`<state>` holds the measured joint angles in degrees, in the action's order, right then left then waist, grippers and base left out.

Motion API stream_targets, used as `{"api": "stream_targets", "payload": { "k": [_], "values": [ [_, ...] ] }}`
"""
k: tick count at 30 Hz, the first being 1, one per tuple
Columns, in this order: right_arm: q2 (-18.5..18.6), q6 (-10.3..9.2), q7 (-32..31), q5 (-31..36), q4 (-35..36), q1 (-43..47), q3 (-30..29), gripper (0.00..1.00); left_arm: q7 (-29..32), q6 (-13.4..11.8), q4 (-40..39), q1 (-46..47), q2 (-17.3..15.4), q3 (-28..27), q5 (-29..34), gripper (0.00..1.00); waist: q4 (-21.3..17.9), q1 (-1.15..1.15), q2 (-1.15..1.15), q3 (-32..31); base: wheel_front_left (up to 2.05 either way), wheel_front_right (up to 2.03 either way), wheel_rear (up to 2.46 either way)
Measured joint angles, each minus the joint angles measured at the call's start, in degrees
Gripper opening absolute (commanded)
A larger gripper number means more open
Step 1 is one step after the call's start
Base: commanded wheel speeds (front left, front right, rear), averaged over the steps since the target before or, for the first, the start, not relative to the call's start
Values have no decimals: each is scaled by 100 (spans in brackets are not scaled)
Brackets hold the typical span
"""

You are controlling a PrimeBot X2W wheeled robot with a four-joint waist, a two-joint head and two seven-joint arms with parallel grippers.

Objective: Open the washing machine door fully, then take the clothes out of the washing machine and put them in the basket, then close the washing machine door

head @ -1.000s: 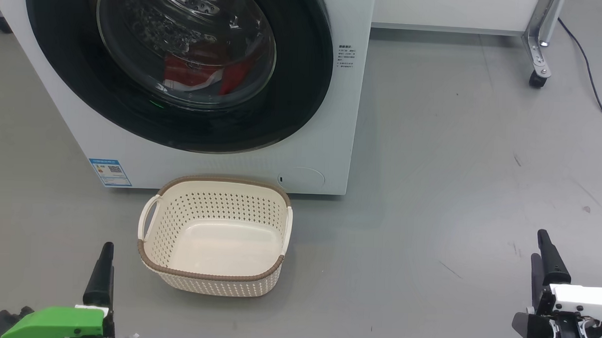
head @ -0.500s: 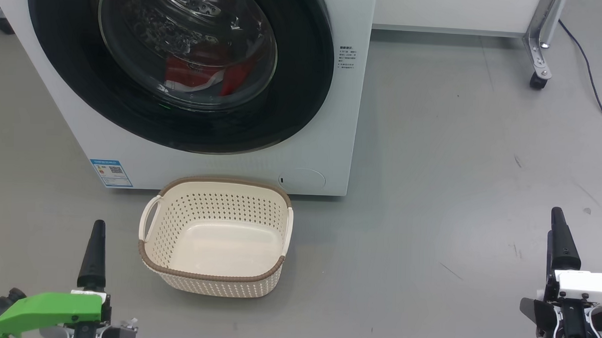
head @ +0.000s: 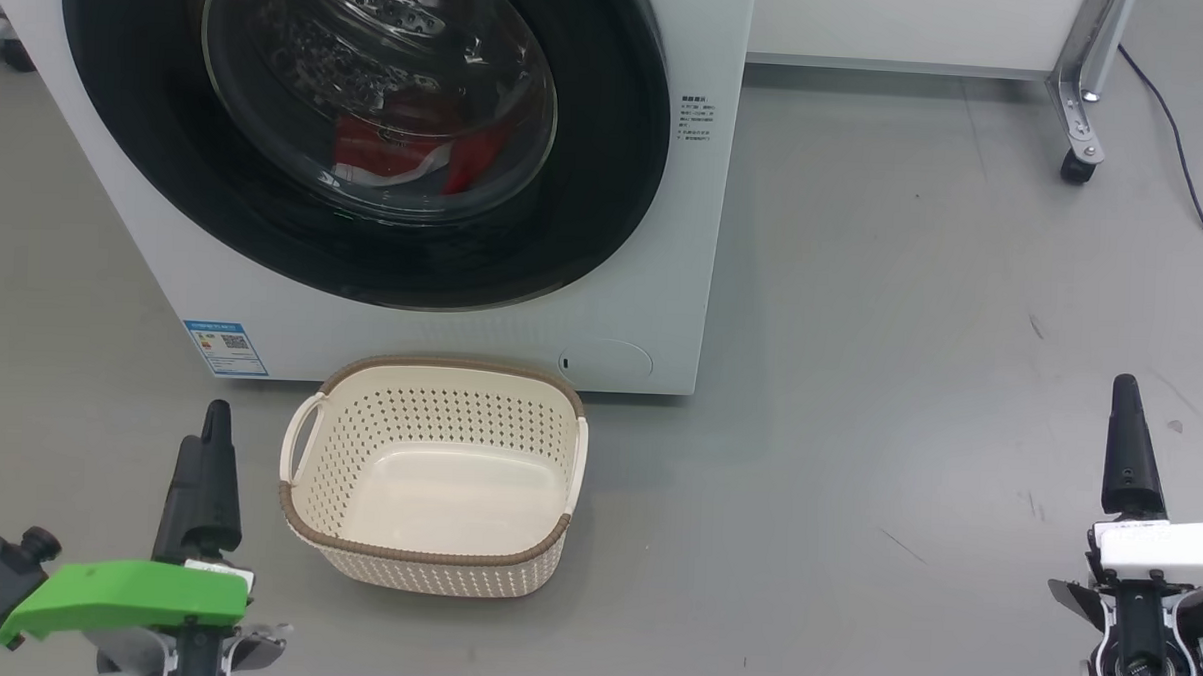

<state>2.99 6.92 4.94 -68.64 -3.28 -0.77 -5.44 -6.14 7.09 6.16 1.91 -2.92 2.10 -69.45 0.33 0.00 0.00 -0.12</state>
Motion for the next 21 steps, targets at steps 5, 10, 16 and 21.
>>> {"api": "stream_targets", "payload": {
  "k": [5,10,16,21],
  "values": [
    [2,0,101,434,111,1,40,100,-60,0,-109,1,2,104,565,100,-11,0,0,0,0,0,0],
    [65,-11,194,1036,114,9,59,100,-166,-1,-155,0,4,174,1295,100,-29,0,0,6,0,0,0],
    [141,-123,281,1645,103,27,199,100,-248,-143,-130,-6,7,237,2078,100,-45,0,0,17,0,0,0],
    [199,-213,394,2273,91,50,372,100,-333,-280,-137,-7,10,389,2936,100,-57,0,0,30,0,0,0]
  ]
}}
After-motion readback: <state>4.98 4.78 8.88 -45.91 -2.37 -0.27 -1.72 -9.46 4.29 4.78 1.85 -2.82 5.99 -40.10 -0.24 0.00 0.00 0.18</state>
